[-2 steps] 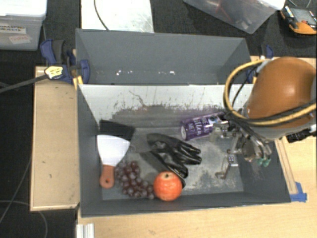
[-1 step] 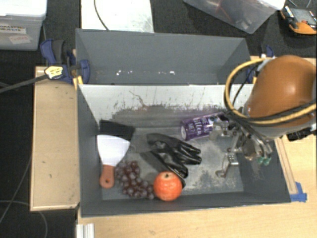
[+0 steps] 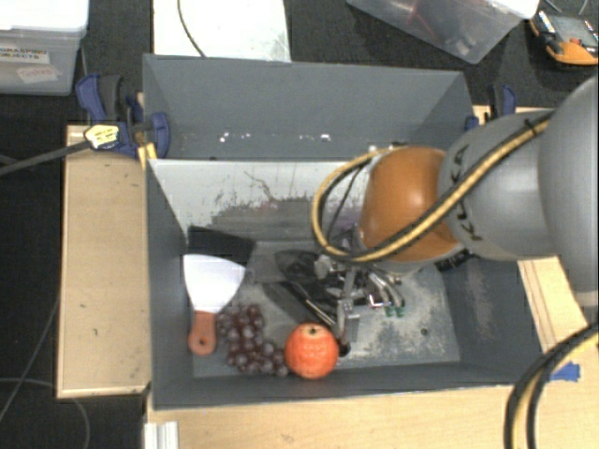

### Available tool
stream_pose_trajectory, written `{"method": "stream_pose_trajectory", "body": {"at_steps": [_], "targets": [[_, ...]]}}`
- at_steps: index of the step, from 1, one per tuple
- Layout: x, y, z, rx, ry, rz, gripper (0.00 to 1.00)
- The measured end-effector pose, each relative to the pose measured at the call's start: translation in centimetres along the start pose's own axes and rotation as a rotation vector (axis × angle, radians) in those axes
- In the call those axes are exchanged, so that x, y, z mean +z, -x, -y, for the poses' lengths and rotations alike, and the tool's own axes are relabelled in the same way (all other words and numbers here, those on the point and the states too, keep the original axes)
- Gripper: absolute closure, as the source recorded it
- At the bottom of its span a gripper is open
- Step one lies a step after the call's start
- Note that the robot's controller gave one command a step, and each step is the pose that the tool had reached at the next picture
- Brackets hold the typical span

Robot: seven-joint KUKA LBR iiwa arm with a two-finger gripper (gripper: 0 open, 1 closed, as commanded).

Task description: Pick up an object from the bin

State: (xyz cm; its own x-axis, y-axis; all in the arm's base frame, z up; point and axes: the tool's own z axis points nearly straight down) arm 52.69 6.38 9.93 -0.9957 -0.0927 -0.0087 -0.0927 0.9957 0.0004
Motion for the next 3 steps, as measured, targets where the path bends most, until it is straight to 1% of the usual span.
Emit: {"method": "stream_pose_trajectory", "body": {"at_steps": [1,2,3], "targets": [[-6.3,2.3,0.8,0.300,-0.001,0.009,0.00],[-0.2,2.7,-4.4,0.148,0.003,0.009,0.00],[2.8,4.4,-3.2,0.489,0.005,0.021,0.00]]}}
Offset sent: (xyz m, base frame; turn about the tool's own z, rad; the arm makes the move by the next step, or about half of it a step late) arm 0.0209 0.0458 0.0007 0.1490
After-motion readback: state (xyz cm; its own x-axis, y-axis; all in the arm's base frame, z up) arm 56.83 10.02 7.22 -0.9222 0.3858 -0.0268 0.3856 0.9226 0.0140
